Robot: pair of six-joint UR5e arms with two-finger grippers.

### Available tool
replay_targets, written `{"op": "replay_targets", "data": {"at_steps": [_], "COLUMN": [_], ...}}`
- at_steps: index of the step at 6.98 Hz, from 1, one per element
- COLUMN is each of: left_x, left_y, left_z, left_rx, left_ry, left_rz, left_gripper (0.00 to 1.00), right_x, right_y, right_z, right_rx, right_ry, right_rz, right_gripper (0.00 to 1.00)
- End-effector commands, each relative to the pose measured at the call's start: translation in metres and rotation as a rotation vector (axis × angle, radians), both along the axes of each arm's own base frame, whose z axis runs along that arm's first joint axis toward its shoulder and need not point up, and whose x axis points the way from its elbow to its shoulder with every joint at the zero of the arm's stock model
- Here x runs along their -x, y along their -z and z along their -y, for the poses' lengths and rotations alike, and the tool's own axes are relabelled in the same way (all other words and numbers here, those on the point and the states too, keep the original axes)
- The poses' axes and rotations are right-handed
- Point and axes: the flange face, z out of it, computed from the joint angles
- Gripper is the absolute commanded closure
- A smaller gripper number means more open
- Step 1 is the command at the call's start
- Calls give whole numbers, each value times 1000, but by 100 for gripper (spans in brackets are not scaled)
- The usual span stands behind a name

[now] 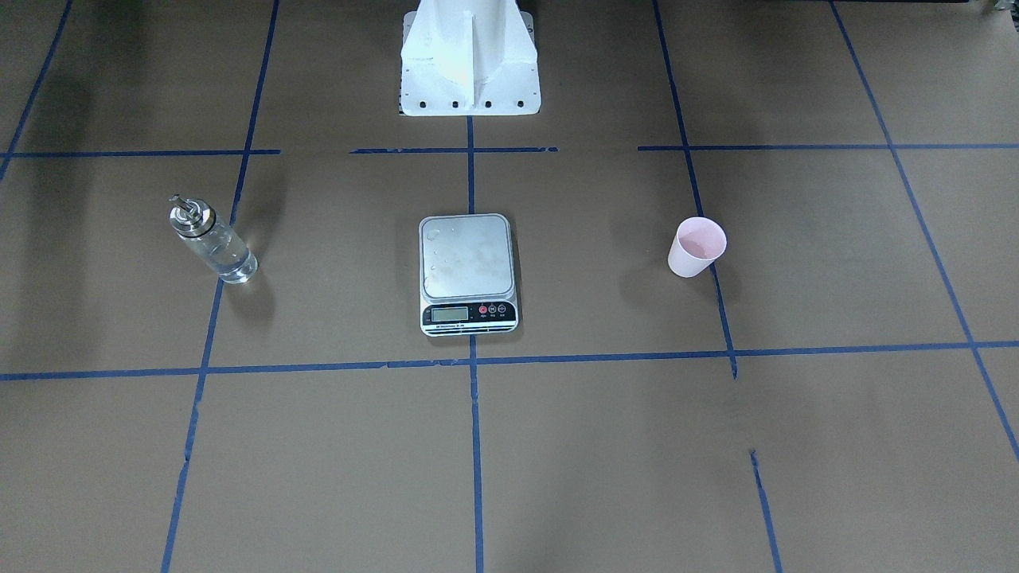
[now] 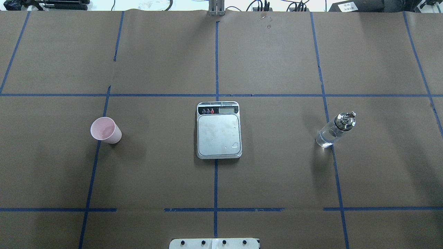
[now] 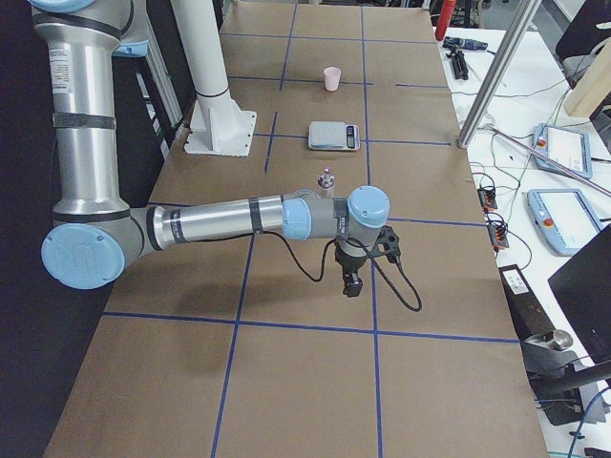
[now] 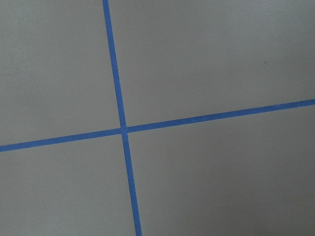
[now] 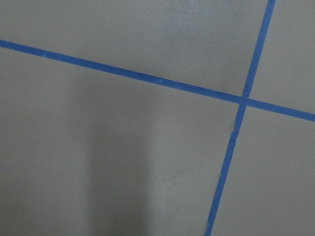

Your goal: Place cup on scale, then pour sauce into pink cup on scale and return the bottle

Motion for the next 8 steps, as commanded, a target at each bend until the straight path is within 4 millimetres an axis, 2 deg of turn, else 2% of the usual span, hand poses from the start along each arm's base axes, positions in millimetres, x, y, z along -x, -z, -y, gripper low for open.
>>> {"op": "replay_targets", "data": {"at_steps": [1, 4, 6, 7, 8], "left_x": [0, -1, -2, -3, -11], "left_y": [5, 4, 20, 28, 35], "left_z": [3, 2, 2, 4, 7], "left_rx": [-13, -9, -49, -76, -174], "left_ry": [-4, -1, -6, -5, -21], "left_rz": [-4, -5, -7, -15, -22], "left_gripper": [0, 0, 0, 0, 0], "right_x": [-1, -1, 0, 9, 22], "right_y": [-8, -9, -4, -1, 5], "right_z": [-7, -8, -7, -6, -7], "right_rx": [13, 17, 11, 8, 13], "right_ry": [2, 2, 0, 16, 36], "right_rz": [-2, -2, 5, 7, 60], "right_gripper": [0, 0, 0, 0, 0]}}
